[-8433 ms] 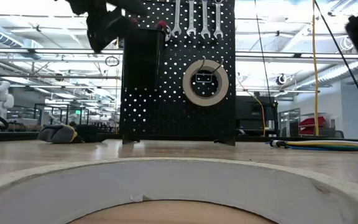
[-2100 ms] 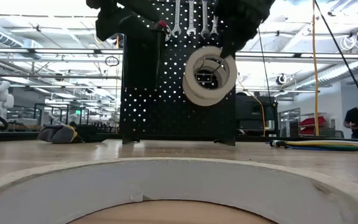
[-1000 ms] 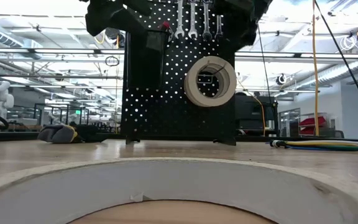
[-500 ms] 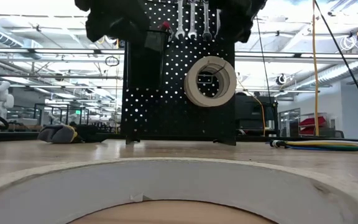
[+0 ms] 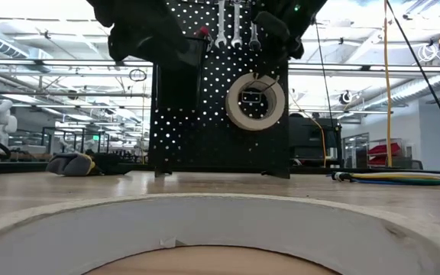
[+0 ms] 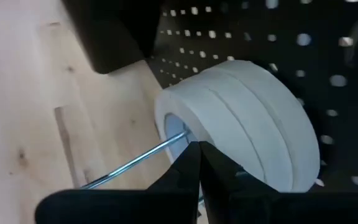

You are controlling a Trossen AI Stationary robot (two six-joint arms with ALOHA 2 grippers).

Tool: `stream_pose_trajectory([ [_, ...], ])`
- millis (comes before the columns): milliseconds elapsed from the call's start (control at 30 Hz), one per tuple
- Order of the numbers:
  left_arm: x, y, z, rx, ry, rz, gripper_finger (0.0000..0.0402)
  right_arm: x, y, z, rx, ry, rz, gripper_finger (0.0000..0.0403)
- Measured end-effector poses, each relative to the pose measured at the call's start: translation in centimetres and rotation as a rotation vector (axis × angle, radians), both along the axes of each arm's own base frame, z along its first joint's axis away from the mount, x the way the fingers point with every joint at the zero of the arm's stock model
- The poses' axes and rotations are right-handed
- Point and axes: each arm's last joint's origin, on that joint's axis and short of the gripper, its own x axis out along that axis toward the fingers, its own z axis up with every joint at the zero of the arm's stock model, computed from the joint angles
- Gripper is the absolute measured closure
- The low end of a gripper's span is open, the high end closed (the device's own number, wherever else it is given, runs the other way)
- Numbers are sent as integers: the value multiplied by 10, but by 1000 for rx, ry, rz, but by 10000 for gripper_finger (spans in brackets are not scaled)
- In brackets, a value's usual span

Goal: Hang tools onto peg board
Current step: Hang the white masking tape on the peg board

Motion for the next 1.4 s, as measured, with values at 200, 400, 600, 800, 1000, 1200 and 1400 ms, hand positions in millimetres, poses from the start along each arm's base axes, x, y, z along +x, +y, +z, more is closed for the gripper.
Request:
stream_pose_trajectory([
  [200,-1,-3,0,-1,-1,-11,207,1,-4,-1,-3,-10,-13,403],
  [400,-3,-7,0,19,4,-46,207,-1,5,7,47,-57,38,401],
  [600,-3,-9,0,56,10,-86,207,-6,17,16,121,-120,21,386],
  [800,-4,-11,0,58,32,-180,207,-7,49,20,337,-180,56,374],
  [1000,-4,-13,-1,45,59,-320,207,-8,107,16,519,-179,51,376],
  [1200,1,-17,-8,30,73,-423,207,-10,170,2,565,-228,-63,376],
  [1400,17,-32,-21,-8,-5,-573,207,-19,230,-19,639,-261,-136,376],
])
